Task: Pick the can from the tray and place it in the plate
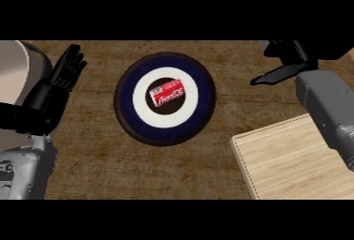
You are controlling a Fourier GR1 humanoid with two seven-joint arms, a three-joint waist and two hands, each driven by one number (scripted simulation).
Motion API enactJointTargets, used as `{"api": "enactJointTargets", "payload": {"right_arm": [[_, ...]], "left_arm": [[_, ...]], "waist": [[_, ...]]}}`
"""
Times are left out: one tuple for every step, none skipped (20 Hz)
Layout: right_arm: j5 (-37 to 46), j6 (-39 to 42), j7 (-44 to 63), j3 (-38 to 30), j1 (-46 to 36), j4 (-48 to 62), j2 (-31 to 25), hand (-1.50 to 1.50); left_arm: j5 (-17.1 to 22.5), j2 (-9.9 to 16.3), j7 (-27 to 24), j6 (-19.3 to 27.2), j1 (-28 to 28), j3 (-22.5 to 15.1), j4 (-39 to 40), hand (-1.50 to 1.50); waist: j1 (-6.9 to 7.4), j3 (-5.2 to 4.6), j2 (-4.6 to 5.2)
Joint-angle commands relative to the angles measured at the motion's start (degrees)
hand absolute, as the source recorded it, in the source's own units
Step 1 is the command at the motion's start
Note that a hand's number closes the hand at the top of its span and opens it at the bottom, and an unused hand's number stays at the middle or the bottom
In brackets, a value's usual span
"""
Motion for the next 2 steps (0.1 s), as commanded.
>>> {"api": "enactJointTargets", "payload": {"right_arm": [[1.18,3.71,-4.87,0.06,1.68,1.22,-3.69,-1.50],[1.96,-0.40,-5.60,0.49,1.51,1.29,-1.65,-1.50]], "left_arm": [[1.34,0.88,0.01,-1.33,-0.60,1.08,0.56,0.00],[0.35,-0.32,0.91,-0.41,-0.45,-0.56,-1.27,0.00]], "waist": [[0.21,0.03,0.12],[0.75,0.06,0.14]]}}
